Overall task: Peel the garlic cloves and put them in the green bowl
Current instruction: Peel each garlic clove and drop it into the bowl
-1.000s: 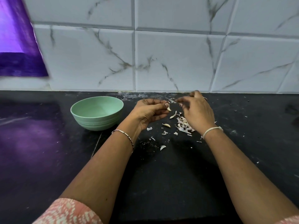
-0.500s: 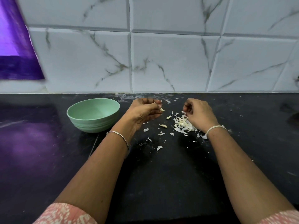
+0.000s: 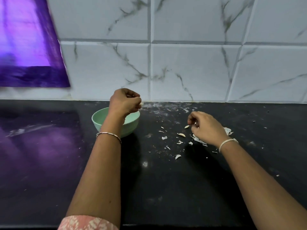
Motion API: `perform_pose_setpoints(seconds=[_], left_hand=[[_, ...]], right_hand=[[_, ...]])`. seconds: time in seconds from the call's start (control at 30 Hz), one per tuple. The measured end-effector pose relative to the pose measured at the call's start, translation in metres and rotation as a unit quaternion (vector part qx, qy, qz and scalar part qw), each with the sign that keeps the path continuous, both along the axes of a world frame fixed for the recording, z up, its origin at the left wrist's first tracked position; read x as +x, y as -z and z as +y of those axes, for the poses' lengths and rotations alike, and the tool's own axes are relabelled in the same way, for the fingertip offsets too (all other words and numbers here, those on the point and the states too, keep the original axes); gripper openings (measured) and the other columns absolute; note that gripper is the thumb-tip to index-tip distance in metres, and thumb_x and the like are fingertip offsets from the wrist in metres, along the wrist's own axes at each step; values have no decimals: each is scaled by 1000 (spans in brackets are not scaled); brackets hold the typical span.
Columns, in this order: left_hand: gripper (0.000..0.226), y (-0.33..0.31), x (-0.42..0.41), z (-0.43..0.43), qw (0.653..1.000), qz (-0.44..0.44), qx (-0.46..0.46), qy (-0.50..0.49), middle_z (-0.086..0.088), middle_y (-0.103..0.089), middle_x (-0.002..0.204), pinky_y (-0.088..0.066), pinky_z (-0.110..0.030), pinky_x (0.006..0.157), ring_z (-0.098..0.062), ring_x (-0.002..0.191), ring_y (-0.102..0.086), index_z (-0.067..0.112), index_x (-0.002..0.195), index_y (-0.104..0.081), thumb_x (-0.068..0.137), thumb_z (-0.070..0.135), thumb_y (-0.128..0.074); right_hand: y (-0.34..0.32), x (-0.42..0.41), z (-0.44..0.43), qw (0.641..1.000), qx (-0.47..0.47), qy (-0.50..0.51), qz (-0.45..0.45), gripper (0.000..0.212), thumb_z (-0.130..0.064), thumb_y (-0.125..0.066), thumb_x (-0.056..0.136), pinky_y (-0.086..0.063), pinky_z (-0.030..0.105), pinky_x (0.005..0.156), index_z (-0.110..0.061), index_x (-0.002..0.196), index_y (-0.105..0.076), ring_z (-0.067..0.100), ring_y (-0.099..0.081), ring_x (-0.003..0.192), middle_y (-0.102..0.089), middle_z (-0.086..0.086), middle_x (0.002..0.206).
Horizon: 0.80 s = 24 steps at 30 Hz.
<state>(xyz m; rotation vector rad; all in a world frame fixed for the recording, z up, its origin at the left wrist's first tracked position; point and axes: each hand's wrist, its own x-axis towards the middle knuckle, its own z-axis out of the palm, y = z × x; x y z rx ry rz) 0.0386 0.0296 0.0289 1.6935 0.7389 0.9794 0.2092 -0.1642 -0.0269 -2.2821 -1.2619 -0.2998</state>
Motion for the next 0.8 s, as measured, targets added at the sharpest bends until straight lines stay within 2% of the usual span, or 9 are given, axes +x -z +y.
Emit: perform_pose_setpoints(seconds=[0.13,0.23,0.3,0.4,0.5,0.63,0.8], left_hand=[[9,6,-11,17,995,69,23,-61,-7,-68,72,-61,-40,77,-28,76,-73,11,78,-63,82,4,-60],[10,10,-12,21,992,103,32,-69,-10,-70,73,-60,-42,78,-30,79,-73,13,75,-63,83,8,-60],[10,12,-12,23,989,121,41,-69,-11,-72,76,-60,-42,79,-30,80,-73,12,77,-65,84,7,-59],[13,13,-12,25,986,142,51,-67,-11,-72,80,-60,-43,79,-30,85,-72,10,83,-70,81,1,-61],[17,14,-12,27,988,139,43,-57,-8,-71,79,-60,-44,80,-29,86,-72,15,76,-69,75,-2,-68],[24,16,-12,30,991,119,27,-48,-3,-68,75,-59,-43,82,-23,77,-67,16,74,-68,71,-8,-72],[24,14,-11,30,997,73,-2,-20,-4,-64,75,-59,-40,84,-19,72,-62,15,75,-66,76,-8,-69]], right_hand=[[-1,-7,5,1000,2,8,11,17,-18,-48,91,-36,29,69,-23,89,-63,14,-53,83,-62,-9,90],[0,-6,7,999,-4,3,32,24,-23,-42,94,-41,31,73,-22,93,-67,16,-56,90,-65,-6,98],[2,-5,7,999,-10,1,39,23,-26,-44,95,-46,34,80,-23,98,-67,17,-58,95,-66,-6,101],[5,-2,7,999,-19,-11,30,15,-31,-53,94,-50,36,83,-28,102,-66,14,-60,93,-66,-9,99],[8,-1,10,998,-56,-21,19,15,-33,-60,92,-50,33,82,-29,103,-70,10,-58,88,-61,-12,92],[10,-1,13,994,-107,-28,5,16,-40,-63,90,-51,38,85,-31,101,-72,12,-59,94,-57,-9,97],[12,-4,15,992,-120,-30,-26,6,-27,-65,90,-48,32,81,-30,93,-68,13,-58,93,-55,-9,97]])
